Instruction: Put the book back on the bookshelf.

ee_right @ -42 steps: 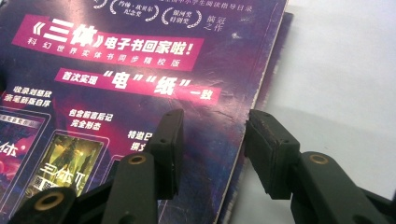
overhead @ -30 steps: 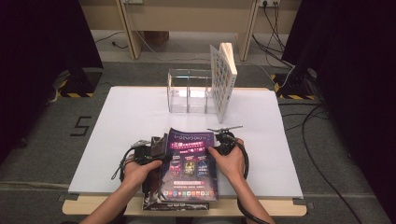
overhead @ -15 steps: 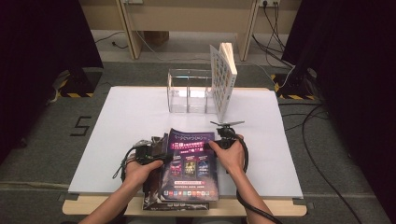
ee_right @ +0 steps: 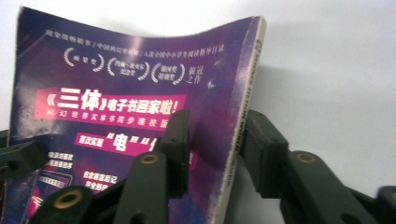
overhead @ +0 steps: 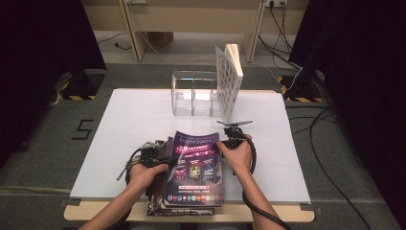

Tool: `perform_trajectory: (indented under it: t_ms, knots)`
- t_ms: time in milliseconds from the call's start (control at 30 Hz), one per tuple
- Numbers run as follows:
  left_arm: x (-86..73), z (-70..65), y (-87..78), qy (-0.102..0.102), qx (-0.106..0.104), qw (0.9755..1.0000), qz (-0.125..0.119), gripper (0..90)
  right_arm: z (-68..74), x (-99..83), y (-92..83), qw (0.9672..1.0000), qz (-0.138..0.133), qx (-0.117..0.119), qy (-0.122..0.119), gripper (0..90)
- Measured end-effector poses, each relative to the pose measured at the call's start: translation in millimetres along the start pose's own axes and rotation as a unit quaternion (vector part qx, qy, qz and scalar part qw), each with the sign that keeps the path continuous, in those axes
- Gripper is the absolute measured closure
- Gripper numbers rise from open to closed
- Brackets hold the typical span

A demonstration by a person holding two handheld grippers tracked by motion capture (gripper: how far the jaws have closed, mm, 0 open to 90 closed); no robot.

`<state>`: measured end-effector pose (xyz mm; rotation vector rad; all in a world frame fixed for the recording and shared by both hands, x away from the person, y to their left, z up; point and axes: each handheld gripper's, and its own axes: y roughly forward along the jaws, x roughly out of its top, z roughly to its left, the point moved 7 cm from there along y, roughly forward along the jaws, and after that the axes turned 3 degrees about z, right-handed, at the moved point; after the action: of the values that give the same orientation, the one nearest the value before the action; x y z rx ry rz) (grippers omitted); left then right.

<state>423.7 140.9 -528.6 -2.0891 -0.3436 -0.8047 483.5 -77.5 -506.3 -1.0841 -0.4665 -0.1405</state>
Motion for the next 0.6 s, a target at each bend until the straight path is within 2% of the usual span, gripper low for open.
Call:
perform_trajectory:
  t_ms: [133,233,333,433,467,600]
  knots:
    - [0.1,1.0,-0.4,-0.001,0.0,1.0,0.002,72.5,11.1,4.6,-12.0,0.9996,-0.018,0.017,-0.01,74.8]
    - [0.4,1.0,-0.4,-0.001,0.002,1.0,0.002,72.5,16.0,6.5,-15.0,0.9995,-0.019,0.024,-0.013,76.0]
    - [0.2,1.1,-0.4,-0.003,0.0,1.0,0.003,72.6,16.3,7.3,-14.6,0.9994,-0.016,0.028,-0.012,75.0]
    - [0.0,1.4,-0.4,-0.006,0.001,1.0,0.003,72.6,16.5,5.6,-9.7,0.9989,-0.003,0.046,-0.003,71.5]
    - [-0.2,1.4,-0.4,-0.006,0.0,1.0,0.002,72.6,15.0,5.6,-8.4,0.9992,-0.008,0.039,-0.003,75.0]
    - [-0.2,1.2,-0.4,-0.004,0.0,1.0,0.0,72.5,12.7,4.7,-6.7,0.9991,-0.014,0.04,0.002,76.0]
